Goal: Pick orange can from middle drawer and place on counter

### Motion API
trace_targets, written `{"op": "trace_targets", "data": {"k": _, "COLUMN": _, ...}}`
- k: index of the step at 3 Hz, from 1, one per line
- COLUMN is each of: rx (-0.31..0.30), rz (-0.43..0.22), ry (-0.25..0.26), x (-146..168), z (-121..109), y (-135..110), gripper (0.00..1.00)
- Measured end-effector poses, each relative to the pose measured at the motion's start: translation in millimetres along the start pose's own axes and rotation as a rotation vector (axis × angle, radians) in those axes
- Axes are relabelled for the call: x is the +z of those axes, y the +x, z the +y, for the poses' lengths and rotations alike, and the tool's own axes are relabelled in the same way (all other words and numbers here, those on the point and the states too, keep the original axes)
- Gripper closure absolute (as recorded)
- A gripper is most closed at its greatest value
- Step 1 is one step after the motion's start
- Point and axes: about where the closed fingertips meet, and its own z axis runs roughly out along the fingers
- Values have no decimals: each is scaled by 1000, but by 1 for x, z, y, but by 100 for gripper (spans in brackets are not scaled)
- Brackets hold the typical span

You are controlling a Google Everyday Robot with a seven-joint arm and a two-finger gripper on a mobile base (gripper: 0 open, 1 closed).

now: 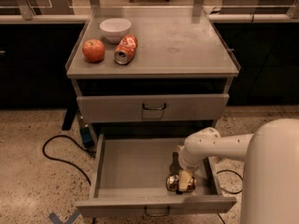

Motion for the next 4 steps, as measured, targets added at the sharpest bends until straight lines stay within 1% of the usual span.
{"op": "trace_targets", "data": {"k": 1, "rx": 17, "rz": 21, "ry": -9, "x": 21, "z": -8, "y": 6, "gripper": 0}}
{"op": "trace_targets", "data": {"k": 2, "rx": 47, "rz": 34, "ry": -43, "x": 43, "z": -5, "y": 17, "gripper": 0}}
{"op": "trace_targets", "data": {"k": 3, "rx": 48, "rz": 34, "ry": -44, "x": 44, "z": -4, "y": 17, "gripper": 19}}
{"op": "trace_targets", "data": {"k": 4, "rx": 48, "rz": 34, "ry": -44, "x": 44, "z": -4, "y": 17, "gripper": 42}}
